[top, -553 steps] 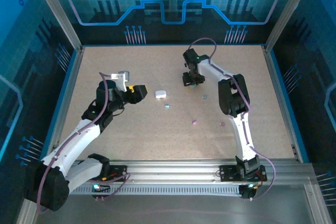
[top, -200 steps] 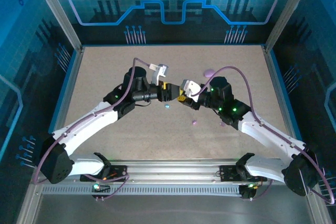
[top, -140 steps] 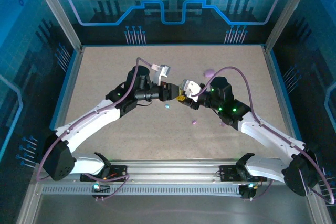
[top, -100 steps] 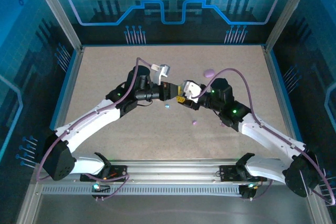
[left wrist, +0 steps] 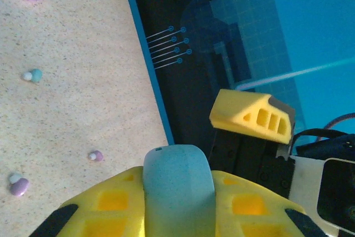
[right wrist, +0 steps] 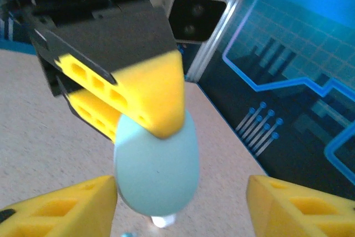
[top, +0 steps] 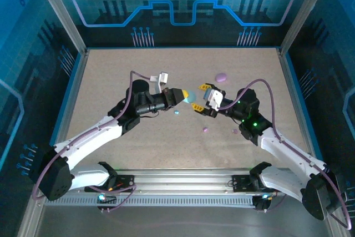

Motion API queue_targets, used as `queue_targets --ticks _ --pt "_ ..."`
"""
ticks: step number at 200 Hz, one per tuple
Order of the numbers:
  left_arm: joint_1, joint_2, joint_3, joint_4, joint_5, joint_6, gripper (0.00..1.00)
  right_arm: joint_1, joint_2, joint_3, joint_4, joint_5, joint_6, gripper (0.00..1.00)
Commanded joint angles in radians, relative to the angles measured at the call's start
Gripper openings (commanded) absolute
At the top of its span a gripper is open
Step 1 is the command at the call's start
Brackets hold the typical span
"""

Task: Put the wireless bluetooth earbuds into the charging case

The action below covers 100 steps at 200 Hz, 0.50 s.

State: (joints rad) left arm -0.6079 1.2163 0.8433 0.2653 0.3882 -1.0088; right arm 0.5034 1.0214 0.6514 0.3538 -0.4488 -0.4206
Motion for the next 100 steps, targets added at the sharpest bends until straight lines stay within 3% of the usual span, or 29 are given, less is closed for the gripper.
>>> queue_targets --ticks 1,70,100 --pt "0.003 -0.037 -0.007 0.085 0.029 -0.076 0.08 -0.018 0.029 0.037 0.066 -0.110 0.053 0.60" --pt "0.003 -0.060 -0.015 0.113 0.034 -0.092 0.09 -0.031 0.067 0.075 0.079 -0.148 0.101 0.48" --pt "0.003 -0.063 -0.015 0.113 0.032 -0.091 0.10 -0.038 0.068 0.086 0.078 -0.181 0.125 0.51"
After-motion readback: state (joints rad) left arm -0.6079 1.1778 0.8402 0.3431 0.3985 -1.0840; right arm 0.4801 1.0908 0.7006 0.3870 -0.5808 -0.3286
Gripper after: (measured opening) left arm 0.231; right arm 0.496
